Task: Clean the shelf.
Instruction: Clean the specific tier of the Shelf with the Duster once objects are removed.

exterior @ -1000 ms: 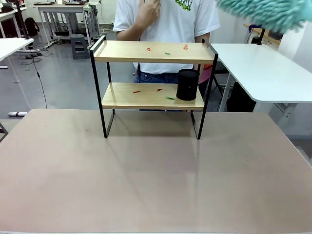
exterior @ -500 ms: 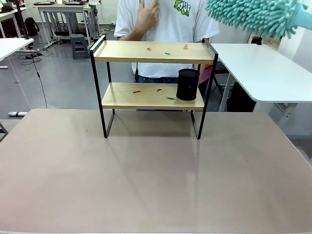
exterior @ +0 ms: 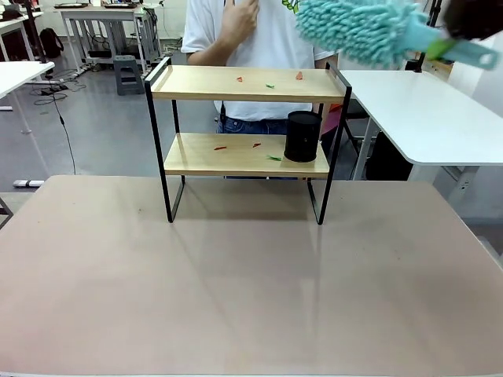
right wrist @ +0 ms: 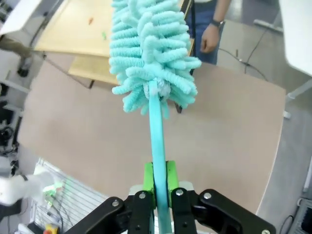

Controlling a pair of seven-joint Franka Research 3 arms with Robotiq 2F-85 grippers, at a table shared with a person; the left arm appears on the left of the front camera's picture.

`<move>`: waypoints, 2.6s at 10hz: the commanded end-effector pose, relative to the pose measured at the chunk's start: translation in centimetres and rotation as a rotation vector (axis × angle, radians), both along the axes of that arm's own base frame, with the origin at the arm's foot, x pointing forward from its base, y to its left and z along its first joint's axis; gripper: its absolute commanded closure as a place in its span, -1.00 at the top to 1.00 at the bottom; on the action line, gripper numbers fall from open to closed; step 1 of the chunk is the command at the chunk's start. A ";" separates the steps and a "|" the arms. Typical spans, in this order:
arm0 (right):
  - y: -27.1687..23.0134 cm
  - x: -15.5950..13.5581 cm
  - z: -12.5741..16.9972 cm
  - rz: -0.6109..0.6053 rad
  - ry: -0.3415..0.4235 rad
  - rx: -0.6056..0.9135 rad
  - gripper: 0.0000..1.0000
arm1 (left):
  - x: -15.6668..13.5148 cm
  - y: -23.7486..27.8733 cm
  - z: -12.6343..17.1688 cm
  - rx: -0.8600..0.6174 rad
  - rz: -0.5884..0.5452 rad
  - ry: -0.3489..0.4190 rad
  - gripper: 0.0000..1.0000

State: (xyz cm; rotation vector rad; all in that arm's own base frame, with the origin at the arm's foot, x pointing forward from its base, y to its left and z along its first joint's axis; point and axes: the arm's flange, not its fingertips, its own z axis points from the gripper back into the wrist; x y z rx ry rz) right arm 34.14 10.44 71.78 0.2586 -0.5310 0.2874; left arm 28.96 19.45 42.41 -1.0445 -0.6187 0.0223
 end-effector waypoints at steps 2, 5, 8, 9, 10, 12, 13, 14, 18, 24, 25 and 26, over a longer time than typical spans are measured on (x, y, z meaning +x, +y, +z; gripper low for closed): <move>5.2 3.7 0.1 -0.139 0.027 -0.074 -0.75 | -0.1 -0.3 0.1 -0.005 -0.002 -0.029 1.00; 7.6 3.8 -1.6 -0.229 0.095 -0.116 -0.75 | -0.1 -0.3 0.1 -0.005 -0.002 -0.029 1.00; 9.2 3.9 -3.1 -0.193 0.147 -0.120 -0.75 | -0.1 -0.3 0.1 -0.005 -0.002 -0.029 1.00; 9.7 3.9 -3.3 -0.168 0.163 -0.100 -0.75 | -0.1 -0.3 0.1 -0.005 -0.002 -0.029 1.00; 10.2 3.9 -3.5 -0.144 0.156 -0.064 -0.75 | -0.1 -0.3 0.1 -0.005 -0.002 -0.029 1.00; 11.5 4.2 -3.6 -0.035 0.186 -0.007 -0.75 | -0.1 -0.3 0.1 -0.005 -0.002 -0.029 1.00; 12.1 4.2 -3.9 0.036 0.222 0.000 -0.75 | -0.1 -0.3 0.1 -0.005 -0.002 -0.029 1.00; 12.4 4.2 -3.9 0.133 0.274 0.016 -0.75 | -0.1 -0.3 0.1 -0.005 -0.002 -0.029 1.00; 9.2 3.6 -2.7 0.508 0.403 0.073 -0.75 | -0.1 -0.3 0.1 -0.005 -0.002 -0.029 1.00; 3.3 2.2 -3.1 0.715 0.449 0.256 -0.75 | -0.1 -0.3 0.1 -0.005 -0.002 -0.029 1.00; 1.0 1.6 -2.7 0.689 0.426 0.302 -0.75 | -0.1 -0.3 0.1 -0.005 -0.002 -0.029 1.00; -3.1 0.2 -2.3 0.634 0.386 0.388 -0.75 | -0.1 -0.3 0.1 -0.005 -0.002 -0.029 1.00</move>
